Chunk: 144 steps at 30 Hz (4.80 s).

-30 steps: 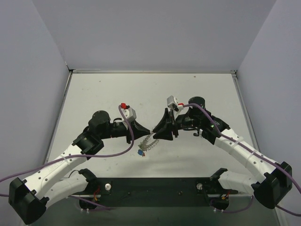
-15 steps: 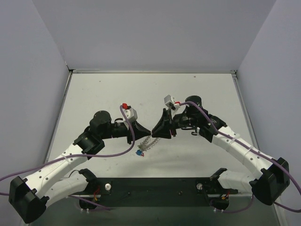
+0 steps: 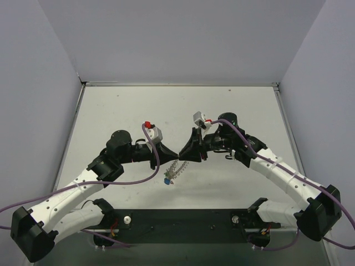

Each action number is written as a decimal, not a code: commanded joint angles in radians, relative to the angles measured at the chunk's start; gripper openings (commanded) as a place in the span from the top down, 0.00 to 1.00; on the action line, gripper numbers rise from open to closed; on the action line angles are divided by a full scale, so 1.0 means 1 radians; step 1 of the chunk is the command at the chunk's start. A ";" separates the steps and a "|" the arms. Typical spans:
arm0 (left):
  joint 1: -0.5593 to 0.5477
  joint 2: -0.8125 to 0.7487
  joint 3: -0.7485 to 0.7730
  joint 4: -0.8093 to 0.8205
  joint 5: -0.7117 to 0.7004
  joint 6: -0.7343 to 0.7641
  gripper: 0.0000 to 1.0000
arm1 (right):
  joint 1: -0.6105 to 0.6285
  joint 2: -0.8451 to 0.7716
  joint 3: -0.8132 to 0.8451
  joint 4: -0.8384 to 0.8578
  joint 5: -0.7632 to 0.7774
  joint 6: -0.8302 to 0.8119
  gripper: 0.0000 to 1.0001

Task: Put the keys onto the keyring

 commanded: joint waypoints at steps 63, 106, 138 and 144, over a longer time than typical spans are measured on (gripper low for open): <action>0.115 0.041 -0.215 0.632 0.127 -0.272 0.55 | -0.058 -0.091 -0.315 0.959 0.112 0.407 1.00; 0.166 -0.128 -0.365 0.393 -0.306 -0.169 0.48 | -0.105 0.424 -0.280 1.574 -0.080 0.786 1.00; 0.192 0.084 -0.345 0.604 0.021 -0.229 0.54 | -0.101 0.394 -0.266 1.513 -0.141 0.795 1.00; 0.195 0.056 -0.339 0.565 -0.018 -0.225 0.55 | -0.099 0.352 -0.260 1.291 -0.158 0.676 1.00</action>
